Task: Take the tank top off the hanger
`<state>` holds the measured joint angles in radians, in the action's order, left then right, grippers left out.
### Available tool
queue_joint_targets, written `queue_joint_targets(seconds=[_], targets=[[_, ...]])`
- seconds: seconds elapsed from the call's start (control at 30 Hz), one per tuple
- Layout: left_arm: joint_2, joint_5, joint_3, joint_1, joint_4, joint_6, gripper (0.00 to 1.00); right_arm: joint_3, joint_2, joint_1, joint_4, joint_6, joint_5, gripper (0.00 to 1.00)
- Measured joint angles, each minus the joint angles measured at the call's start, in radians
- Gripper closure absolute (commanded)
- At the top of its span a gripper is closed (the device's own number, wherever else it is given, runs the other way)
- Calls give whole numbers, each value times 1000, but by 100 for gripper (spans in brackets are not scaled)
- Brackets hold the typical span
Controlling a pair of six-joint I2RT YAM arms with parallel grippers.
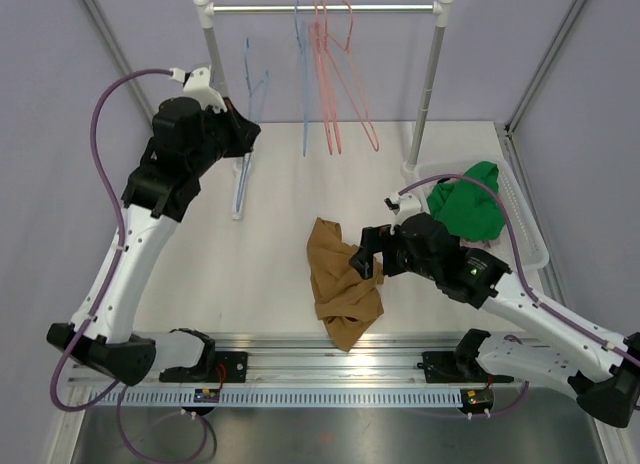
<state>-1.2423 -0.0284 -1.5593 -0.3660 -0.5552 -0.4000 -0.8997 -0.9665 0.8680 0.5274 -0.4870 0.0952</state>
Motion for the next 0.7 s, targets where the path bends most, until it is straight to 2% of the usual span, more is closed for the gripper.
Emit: queue_joint_targets(seconds=[0.43, 0.57, 0.7], targets=[[-494, -55, -612, 13, -42, 2, 100, 54, 90, 0, 47, 16, 37, 1], [-585, -61, -716, 30, -41, -1, 100, 72, 107, 0, 45, 18, 35, 0], [-633, -84, -737, 61, -28, -25, 100, 92, 114, 0, 45, 19, 35, 0]])
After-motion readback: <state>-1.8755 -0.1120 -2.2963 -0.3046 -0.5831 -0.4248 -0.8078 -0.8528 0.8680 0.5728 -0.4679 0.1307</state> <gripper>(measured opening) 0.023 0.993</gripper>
